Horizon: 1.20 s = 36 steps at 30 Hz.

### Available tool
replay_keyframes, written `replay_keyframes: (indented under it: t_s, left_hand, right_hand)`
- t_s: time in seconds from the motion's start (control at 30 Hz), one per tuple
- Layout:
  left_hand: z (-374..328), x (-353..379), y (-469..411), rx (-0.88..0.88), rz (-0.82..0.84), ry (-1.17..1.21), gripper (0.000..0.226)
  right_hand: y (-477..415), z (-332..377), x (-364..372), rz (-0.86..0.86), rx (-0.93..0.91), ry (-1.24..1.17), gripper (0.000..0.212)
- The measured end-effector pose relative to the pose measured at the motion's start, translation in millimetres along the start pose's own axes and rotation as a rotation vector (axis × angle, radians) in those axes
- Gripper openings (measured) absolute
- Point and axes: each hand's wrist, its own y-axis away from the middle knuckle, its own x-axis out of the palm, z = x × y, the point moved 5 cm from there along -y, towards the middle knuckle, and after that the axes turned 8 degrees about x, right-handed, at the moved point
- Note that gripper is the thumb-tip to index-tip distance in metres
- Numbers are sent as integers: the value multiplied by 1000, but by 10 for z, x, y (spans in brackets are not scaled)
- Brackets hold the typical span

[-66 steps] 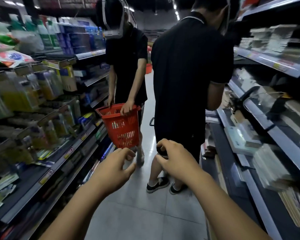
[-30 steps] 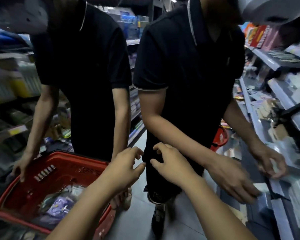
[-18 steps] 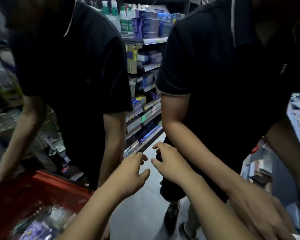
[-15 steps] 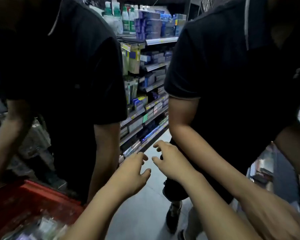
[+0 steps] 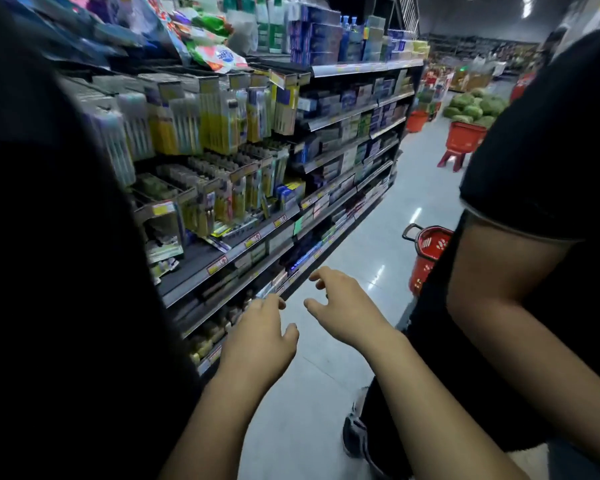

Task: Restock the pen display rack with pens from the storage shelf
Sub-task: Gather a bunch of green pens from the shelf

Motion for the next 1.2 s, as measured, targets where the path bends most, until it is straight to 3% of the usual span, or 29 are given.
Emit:
replay_keyframes:
  t_s: [0.3,0.5,0.7,0.93,1.2]
  left_hand:
    - [614,-396,-792,-78,25,-51,28]
    - [828,-521,-1541,-5,79,-75,30]
    - [1027,-378,-2660,179,161,-34,38]
    - [941,-191,-4009,399,272,35,27]
    - [352,659,-5588,625,382,78,31]
  right_hand:
    - [-870,317,203,42,-20,19,38]
    - [-1535,384,153,-13,43,-18,42]
    - [-2309,326,143,-98,170,-17,40]
    - [-3213,116,-157,-147,343,62,39]
    - [-4340,-921,-573,-216,498,95,46]
